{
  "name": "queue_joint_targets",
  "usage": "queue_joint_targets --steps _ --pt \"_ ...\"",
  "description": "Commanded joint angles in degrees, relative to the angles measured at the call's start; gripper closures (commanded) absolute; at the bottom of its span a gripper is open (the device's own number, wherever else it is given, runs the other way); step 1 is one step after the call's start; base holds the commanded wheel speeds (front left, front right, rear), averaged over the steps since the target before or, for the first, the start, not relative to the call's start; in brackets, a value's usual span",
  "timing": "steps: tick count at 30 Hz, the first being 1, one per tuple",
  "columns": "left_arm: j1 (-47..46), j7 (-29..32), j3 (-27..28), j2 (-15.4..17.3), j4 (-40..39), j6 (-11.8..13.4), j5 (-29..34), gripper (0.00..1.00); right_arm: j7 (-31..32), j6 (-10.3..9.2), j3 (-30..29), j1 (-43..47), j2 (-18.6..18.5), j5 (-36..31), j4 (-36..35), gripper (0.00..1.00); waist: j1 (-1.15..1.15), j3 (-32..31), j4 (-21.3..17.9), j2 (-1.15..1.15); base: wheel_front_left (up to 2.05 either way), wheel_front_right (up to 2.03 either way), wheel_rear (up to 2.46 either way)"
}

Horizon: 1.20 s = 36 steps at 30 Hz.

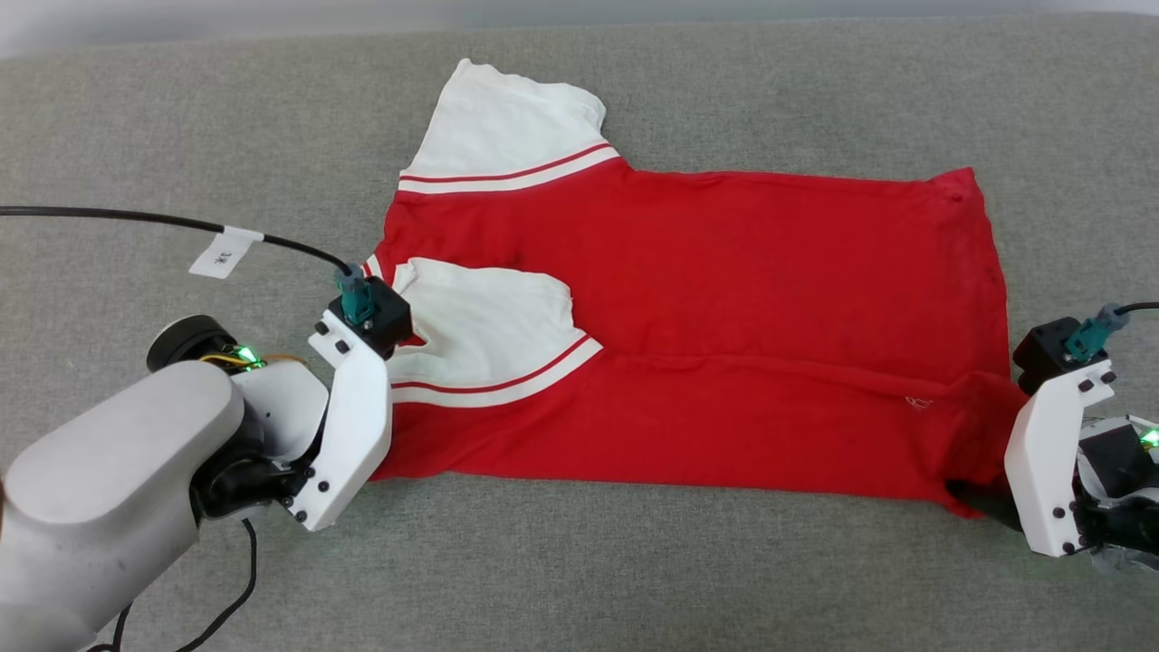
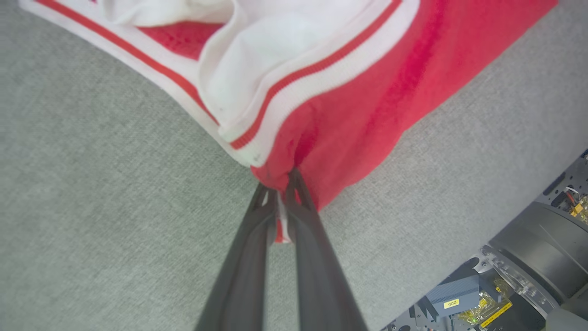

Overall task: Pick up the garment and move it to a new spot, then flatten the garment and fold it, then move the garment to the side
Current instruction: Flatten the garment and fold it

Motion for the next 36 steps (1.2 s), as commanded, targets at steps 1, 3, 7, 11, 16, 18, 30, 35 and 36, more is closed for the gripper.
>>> queue_joint_targets --steps 1,3,7,11,16,18,30,35,36 --pt "0.64 -0.32 -0.20 0.07 0.23 -0.03 -0.28 1.00 -0.58 0.21 3.34 1.81 3.54 0.97 0.83 0.50 0.01 -0.43 -0.23 0.00 0.00 0.00 0.00" --pt "1.37 -0.83 -0.39 0.20 0.60 -0.03 -0.73 1.00 -2.20 0.21 3.71 0.15 1.58 1.33 -0.52 1.00 0.01 -1.40 -0.51 0.00 0.00 0.00 0.00" --pt "2.80 -1.95 -0.19 0.52 0.97 -0.03 -2.01 1.00 -4.75 0.09 3.68 -1.66 -4.03 2.60 -3.87 1.00 0.01 -4.15 -0.85 0.00 0.00 0.00 0.00" --pt "4.69 -1.92 -0.31 1.64 0.02 0.01 -3.76 1.00 -5.67 0.10 4.44 -0.38 -8.57 4.44 -7.98 1.00 0.01 -6.61 -0.93 0.00 0.00 0.00 0.00" --pt "7.10 -1.12 -0.91 3.82 -4.10 0.66 -4.94 1.00 -6.04 0.09 3.82 2.41 -14.16 6.36 -11.66 1.00 0.01 -7.94 -1.00 0.00 0.00 0.00 0.00" --pt "8.55 -1.04 -1.19 4.75 -5.63 1.17 -5.53 1.00 -6.08 0.09 3.66 3.87 -15.17 6.70 -12.00 1.00 0.01 -8.04 -1.08 0.00 0.00 0.00 0.00" --pt "13.78 -4.66 -1.56 4.09 -5.21 3.03 -5.87 0.00 -9.22 0.09 4.35 8.68 -9.89 4.97 -6.22 0.00 0.01 -8.18 -1.15 0.00 0.00 0.00 0.00" --pt "11.12 -6.91 1.43 5.22 -6.34 2.80 -6.74 0.00 -14.24 0.09 2.64 7.51 -10.86 2.59 -8.41 0.00 0.01 -9.60 -1.34 0.00 0.00 0.00 0.00" --pt "10.47 -7.46 2.12 5.50 -6.61 2.74 -6.53 0.00 -16.51 0.10 1.71 7.03 -10.82 1.65 -9.30 0.00 0.01 -9.80 -1.44 0.00 0.00 0.00 0.00"
